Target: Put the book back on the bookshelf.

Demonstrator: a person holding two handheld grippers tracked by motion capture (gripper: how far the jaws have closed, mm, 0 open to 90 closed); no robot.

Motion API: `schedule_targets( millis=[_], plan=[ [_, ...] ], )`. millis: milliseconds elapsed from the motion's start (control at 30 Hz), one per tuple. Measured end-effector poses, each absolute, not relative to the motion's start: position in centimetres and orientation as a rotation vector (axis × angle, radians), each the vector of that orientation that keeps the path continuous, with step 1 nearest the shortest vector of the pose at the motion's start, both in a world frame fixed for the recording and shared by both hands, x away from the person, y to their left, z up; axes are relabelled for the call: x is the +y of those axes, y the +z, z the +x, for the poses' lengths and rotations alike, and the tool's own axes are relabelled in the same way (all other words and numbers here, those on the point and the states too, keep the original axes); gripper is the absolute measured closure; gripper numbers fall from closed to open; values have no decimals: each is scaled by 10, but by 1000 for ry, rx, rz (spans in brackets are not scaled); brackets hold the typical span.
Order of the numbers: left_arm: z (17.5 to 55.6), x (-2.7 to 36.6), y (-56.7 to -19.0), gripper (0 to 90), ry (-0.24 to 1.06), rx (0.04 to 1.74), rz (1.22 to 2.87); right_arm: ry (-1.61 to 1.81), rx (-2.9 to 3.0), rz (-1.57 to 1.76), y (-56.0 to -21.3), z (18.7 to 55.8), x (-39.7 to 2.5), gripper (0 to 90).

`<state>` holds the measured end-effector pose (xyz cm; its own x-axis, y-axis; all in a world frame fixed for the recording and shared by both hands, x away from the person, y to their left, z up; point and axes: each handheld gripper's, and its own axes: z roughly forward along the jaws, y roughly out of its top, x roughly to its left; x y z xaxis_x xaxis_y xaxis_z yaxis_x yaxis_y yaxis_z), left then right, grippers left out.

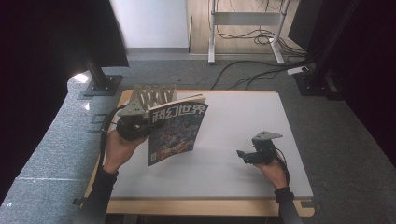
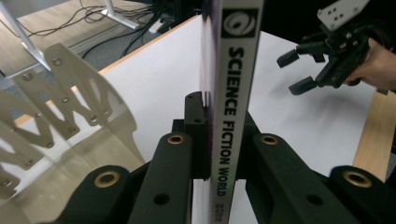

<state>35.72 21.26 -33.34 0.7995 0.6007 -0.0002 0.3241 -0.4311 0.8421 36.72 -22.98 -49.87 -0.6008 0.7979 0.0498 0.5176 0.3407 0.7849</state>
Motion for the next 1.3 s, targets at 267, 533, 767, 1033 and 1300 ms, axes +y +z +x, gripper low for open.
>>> schedule_targets(
  millis=[267, 533, 767, 1033, 1300],
  plan=[
    [352, 237, -327, 827, 389, 749, 2010, 1047, 2252, 1235, -522, 364, -234, 3],
    [347, 259, -320, 827, 437, 814, 1988, 971, 2277, 1244, -536, 367, -235, 0],
    [343, 284, -316, 827, 488, 891, 1964, 965, 2276, 1245, -537, 367, -235, 0],
    [345, 316, -312, 827, 543, 1003, 1913, 966, 2276, 1244, -537, 367, -235, 0],
    [362, 332, -313, 827, 563, 1082, 1863, 967, 2276, 1244, -537, 367, -235, 0]
  ],
)
